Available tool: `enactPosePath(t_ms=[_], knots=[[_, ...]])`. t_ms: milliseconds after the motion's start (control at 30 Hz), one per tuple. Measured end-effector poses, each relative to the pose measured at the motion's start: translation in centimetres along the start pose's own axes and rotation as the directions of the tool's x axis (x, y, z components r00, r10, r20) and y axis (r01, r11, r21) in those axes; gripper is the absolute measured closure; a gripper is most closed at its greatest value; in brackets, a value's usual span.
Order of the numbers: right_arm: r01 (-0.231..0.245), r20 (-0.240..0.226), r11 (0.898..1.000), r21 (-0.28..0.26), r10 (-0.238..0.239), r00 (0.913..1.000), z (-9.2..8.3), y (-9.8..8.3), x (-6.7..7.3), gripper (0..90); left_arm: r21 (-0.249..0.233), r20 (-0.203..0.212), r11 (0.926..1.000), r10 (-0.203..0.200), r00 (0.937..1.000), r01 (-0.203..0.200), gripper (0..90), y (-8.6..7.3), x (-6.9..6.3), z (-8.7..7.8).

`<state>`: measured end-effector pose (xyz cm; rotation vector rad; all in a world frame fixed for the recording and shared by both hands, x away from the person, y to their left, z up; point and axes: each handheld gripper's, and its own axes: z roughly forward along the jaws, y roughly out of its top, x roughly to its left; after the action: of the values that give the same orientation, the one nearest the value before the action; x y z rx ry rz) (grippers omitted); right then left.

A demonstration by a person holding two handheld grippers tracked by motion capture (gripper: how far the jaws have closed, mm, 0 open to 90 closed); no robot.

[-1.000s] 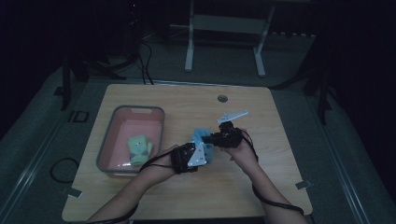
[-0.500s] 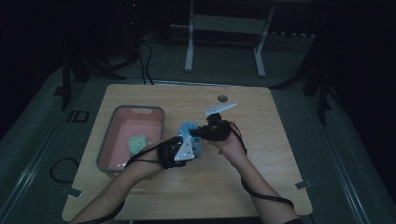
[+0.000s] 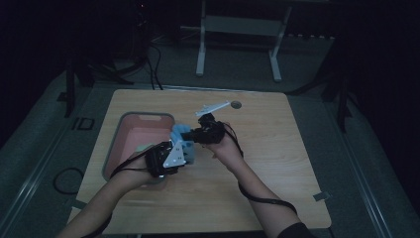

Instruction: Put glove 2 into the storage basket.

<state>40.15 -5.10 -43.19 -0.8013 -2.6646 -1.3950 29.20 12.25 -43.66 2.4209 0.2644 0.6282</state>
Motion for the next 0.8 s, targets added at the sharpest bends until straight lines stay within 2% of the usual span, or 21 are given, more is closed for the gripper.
enactPosePath(t_ms=[267, 533, 600, 667, 800], knots=[[0.011, -0.036, 1.0, 0.005, -0.011, 0.9993, 2.9, 1.5, 1.3, 82.1, 0.028, -0.021, 0.9985, -0.047, 0.9987, 0.047, 75.9, -2.7, 0.5, -1.9], [0.03, -0.079, 0.999, 0.013, -0.029, 0.9964, 6.3, 3.3, 3.1, 82.1, 0.06, -0.049, 0.9938, -0.091, 0.9946, 0.094, 76.0, -5.6, 0.9, -3.8], [0.027, -0.087, 0.999, 0.021, -0.025, 0.9959, 7.3, 3.4, 3.4, 82.1, 0.075, -0.052, 0.9914, -0.104, 0.9932, 0.108, 75.9, -6.5, 0.9, -3.9], [0.024, -0.088, 0.999, 0.027, -0.021, 0.9959, 8.3, 3.2, 3.4, 82.1, 0.067, -0.046, 0.9884, -0.133, 0.99, 0.136, 75.9, -7.3, 1.0, -3.8], [0.008, -0.082, 0.998, 0.055, -0.003, 0.9966, 10.0, 2.7, 3.1, 82.1, 0.079, -0.033, 0.9825, -0.166, 0.9855, 0.169, 75.9, -8.8, 1.0, -2.7]])
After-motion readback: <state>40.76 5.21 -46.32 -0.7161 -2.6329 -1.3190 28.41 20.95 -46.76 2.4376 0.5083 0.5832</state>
